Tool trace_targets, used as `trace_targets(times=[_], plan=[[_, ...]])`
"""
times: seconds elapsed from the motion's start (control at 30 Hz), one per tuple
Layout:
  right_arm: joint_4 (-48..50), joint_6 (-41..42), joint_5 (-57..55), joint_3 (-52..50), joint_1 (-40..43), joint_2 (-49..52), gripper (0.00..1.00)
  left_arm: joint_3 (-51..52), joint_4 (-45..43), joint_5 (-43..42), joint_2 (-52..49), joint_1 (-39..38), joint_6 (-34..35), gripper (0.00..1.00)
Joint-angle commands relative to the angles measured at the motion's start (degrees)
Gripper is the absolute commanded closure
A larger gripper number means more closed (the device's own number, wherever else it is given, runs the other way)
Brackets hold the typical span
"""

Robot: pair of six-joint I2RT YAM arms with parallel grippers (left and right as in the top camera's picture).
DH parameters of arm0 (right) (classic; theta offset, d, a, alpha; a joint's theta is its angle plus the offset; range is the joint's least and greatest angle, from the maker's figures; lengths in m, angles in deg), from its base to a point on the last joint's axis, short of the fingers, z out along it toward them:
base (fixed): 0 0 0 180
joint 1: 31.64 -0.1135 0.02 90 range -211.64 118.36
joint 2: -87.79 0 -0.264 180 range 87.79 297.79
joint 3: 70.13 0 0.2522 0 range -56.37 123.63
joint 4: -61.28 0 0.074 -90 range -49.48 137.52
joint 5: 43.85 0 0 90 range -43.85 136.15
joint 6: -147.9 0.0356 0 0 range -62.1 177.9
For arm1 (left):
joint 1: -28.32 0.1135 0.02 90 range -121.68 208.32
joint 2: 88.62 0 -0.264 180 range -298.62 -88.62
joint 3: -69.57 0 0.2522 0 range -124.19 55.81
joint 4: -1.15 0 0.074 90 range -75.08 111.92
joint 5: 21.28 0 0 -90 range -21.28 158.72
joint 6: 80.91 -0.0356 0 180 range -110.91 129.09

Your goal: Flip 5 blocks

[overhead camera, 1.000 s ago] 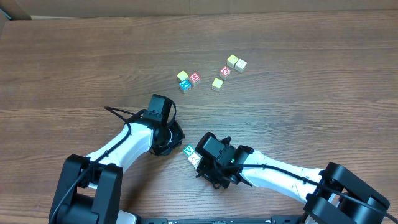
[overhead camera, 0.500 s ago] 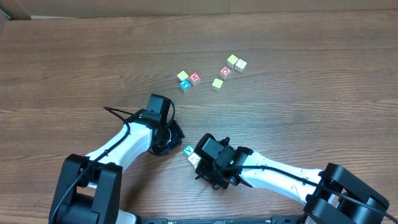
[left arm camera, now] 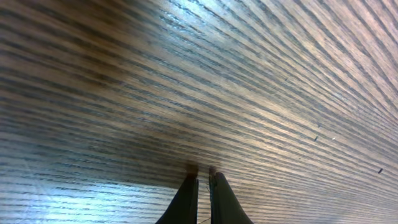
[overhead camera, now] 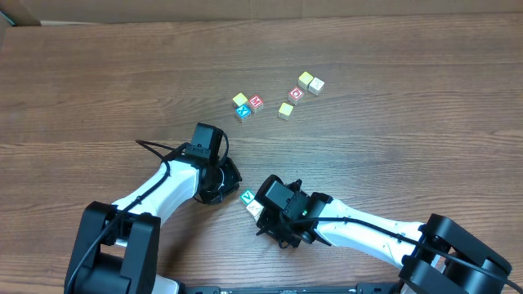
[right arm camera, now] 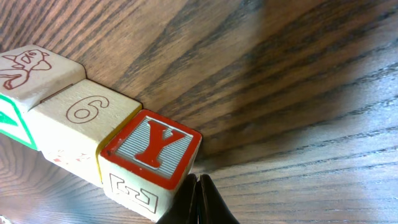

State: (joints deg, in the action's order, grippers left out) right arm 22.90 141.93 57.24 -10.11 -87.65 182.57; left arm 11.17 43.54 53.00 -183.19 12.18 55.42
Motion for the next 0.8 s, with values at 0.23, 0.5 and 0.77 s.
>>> trace_targets(times=[0.23,0.5,0.77], plan=[[0.3,0.5,-1.1,0.6,-0.3,-0.1,0.96,3.6,-0.8,2.6,-4.5,-3.4,-0.9,0.96],[0.9,1.5,-1.6,0.6,-0.3,-0.1,0.96,3.6,-0.8,2.1,-4.5,-3.4,-1.1,0.96],[1.4,1.5,-1.6,0.6,-0.3,-0.1,0.96,3.6,-0.7,1.2,-4.5,-3.5,-1.4,0.96]])
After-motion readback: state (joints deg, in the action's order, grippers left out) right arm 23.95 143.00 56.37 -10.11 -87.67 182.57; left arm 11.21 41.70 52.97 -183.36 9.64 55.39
